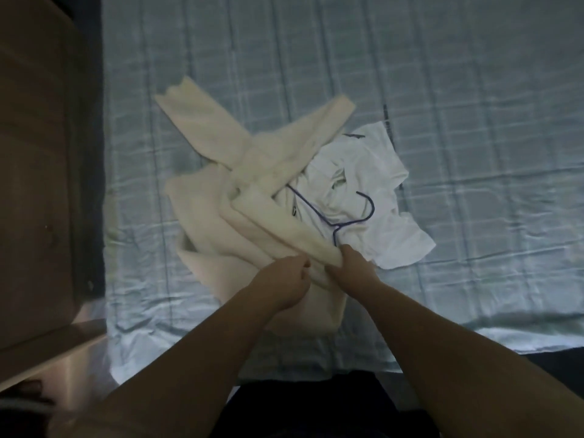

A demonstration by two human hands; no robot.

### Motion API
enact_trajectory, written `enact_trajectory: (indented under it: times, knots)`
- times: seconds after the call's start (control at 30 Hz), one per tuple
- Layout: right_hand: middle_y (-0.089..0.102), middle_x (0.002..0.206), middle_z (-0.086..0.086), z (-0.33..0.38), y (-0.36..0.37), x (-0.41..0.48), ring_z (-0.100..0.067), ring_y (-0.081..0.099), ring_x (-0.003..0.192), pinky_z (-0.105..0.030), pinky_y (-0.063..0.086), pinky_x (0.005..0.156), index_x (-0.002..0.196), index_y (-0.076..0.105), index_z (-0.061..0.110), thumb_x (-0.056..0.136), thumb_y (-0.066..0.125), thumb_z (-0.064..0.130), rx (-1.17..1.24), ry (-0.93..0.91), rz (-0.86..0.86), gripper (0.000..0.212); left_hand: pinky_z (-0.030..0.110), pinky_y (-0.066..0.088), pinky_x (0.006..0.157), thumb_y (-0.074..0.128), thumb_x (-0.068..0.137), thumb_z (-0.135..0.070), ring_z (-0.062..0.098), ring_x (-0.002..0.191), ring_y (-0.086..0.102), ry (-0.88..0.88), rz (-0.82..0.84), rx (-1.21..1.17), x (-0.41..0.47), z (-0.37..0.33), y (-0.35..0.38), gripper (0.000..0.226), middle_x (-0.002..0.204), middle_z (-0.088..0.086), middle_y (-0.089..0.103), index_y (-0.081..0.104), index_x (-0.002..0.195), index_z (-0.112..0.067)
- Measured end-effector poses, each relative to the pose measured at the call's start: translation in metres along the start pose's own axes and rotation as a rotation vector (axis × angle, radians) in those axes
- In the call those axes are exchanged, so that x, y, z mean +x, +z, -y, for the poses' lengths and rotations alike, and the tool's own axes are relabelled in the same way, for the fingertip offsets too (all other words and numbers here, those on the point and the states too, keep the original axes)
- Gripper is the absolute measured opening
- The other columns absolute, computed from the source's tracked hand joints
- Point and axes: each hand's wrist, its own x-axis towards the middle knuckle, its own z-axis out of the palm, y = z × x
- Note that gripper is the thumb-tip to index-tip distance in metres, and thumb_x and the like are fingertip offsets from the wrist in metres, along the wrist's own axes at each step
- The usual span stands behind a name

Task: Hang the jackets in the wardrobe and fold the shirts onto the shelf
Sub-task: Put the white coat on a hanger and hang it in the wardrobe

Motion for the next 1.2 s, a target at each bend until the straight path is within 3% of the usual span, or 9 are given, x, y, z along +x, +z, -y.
enact_trajectory:
  times: [0.23,0.3,0.4,0.53,0.63,0.77,0.93,1.13,1.2]
  knots:
    - [0.064,0.107,-0.007,0.013,-0.035,-0.022,-0.017,0.057,0.089,-0.026,0.043,0.066,0.113,0.06,0.013,0.086,0.071,0.024,0.241,-0.154,0.159,0.031,0.026,0.038,0.074,0.054,0.093,-0.019,0.026,0.097,0.059,0.019,-0.04,-0.254,-0.025,-0.026,0.008,0.026,0.102,0.006,0.061,0.051,0.118,-0.01]
    - [0.067,0.106,-0.003,0.016,-0.044,-0.042,-0.016,0.06,0.09,-0.028,0.049,0.072,0.114,0.062,0.018,0.084,0.073,0.029,0.27,-0.21,0.14,0.033,0.025,0.036,0.071,0.058,0.091,-0.022,0.023,0.088,0.057,0.04,-0.065,-0.313,-0.038,-0.037,0.003,0.024,0.096,0.001,0.053,0.045,0.111,-0.015]
    - [0.071,0.104,0.002,0.021,-0.058,-0.069,-0.016,0.066,0.096,-0.045,0.053,0.088,0.112,0.065,0.024,0.073,0.075,0.047,0.423,-0.245,0.066,0.046,0.024,0.036,0.067,0.065,0.086,-0.027,0.014,0.077,0.05,0.081,-0.127,-0.353,-0.056,-0.054,-0.007,0.034,0.096,-0.001,0.049,0.038,0.107,-0.022]
    - [0.073,0.108,0.0,0.04,-0.09,-0.097,-0.021,0.07,0.101,-0.052,0.055,0.091,0.114,0.066,0.027,0.082,0.072,0.037,0.716,-0.31,0.073,0.035,0.021,0.035,0.062,0.066,0.085,-0.025,0.005,0.066,0.046,0.143,-0.291,-0.479,-0.079,-0.083,-0.036,0.038,0.086,-0.007,0.046,0.034,0.107,-0.027]
    - [0.074,0.106,-0.004,0.065,-0.119,-0.117,-0.024,0.071,0.1,-0.05,0.057,0.089,0.11,0.066,0.024,0.084,0.07,0.04,0.797,-0.373,0.022,0.031,0.025,0.04,0.069,0.063,0.087,-0.028,0.008,0.072,0.048,0.198,-0.425,-0.494,-0.097,-0.105,-0.06,0.038,0.101,-0.001,0.049,0.036,0.114,-0.028]
    - [0.073,0.101,-0.011,0.096,-0.141,-0.142,-0.027,0.072,0.097,-0.04,0.059,0.075,0.106,0.065,0.013,0.093,0.067,0.026,0.887,-0.451,0.043,0.018,0.036,0.049,0.092,0.065,0.087,-0.039,0.014,0.103,0.057,0.233,-0.552,-0.471,-0.127,-0.119,-0.083,0.054,0.123,-0.002,0.05,0.034,0.13,-0.029]
    - [0.073,0.107,-0.012,0.129,-0.145,-0.176,-0.029,0.071,0.101,-0.046,0.058,0.08,0.112,0.064,0.009,0.09,0.069,0.028,0.891,-0.554,0.125,0.029,0.044,0.052,0.086,0.071,0.081,-0.047,0.026,0.11,0.059,0.074,-0.74,-0.29,-0.168,-0.13,-0.096,0.077,0.135,0.001,0.047,0.026,0.14,-0.025]
    - [0.065,0.064,0.013,0.177,-0.146,-0.218,-0.005,0.064,0.068,-0.029,0.052,0.065,0.081,0.061,0.016,0.089,0.072,0.027,0.686,-0.779,0.097,0.018,0.035,0.04,0.063,0.055,0.09,-0.022,0.029,0.092,0.061,-0.062,-1.038,-0.152,-0.215,-0.132,-0.109,0.055,0.119,0.005,0.052,0.026,0.137,-0.023]
    - [0.068,0.074,0.007,0.189,-0.138,-0.226,-0.011,0.065,0.076,-0.037,0.053,0.074,0.085,0.065,0.013,0.084,0.07,0.029,0.598,-0.848,0.123,0.018,0.035,0.042,0.061,0.049,0.093,-0.022,0.025,0.081,0.062,-0.039,-1.062,-0.289,-0.229,-0.121,-0.115,0.038,0.1,0.0,0.059,0.031,0.126,-0.03]
